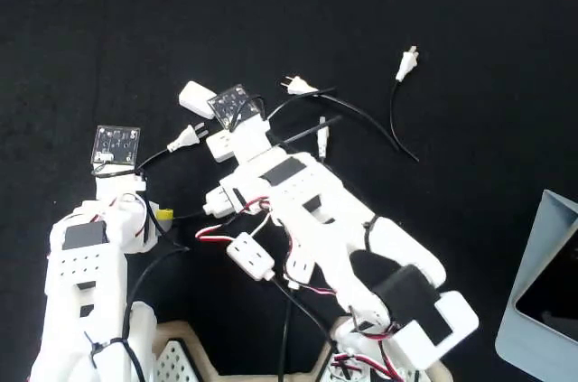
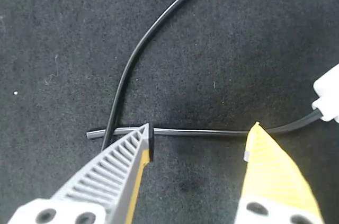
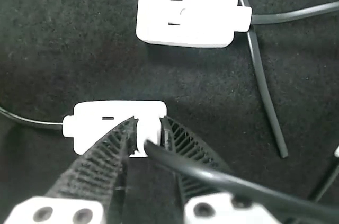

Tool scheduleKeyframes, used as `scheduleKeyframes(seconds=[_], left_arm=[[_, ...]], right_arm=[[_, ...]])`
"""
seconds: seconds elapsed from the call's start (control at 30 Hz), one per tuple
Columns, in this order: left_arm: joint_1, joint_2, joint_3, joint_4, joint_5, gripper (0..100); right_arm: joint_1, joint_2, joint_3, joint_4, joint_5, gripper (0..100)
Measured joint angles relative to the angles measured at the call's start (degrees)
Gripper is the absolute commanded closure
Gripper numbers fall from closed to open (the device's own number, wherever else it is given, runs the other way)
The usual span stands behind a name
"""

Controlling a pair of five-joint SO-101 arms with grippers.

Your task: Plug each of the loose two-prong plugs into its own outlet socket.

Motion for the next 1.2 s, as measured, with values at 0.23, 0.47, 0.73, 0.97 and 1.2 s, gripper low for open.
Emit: scheduleKeyframes(seconds=[0.23,0.47,0.73,0.97,1.2], left_arm=[[0.0,0.0,0.0,0.0,0.0,71],[0.0,0.0,0.0,0.0,0.0,71],[0.0,0.0,0.0,0.0,0.0,71],[-2.73,0.0,0.0,0.0,0.0,71],[-2.99,0.0,0.0,0.0,0.0,71]], right_arm=[[-0.18,-4.22,-2.73,5.54,0.09,98.6],[4.84,-10.2,-13.98,11.6,1.58,98.6],[10.73,-4.13,-19.6,-0.09,2.37,98.6],[17.23,10.64,-26.99,-19.08,2.29,98.3],[18.99,24.53,-37.54,-19.87,2.29,76.3]])
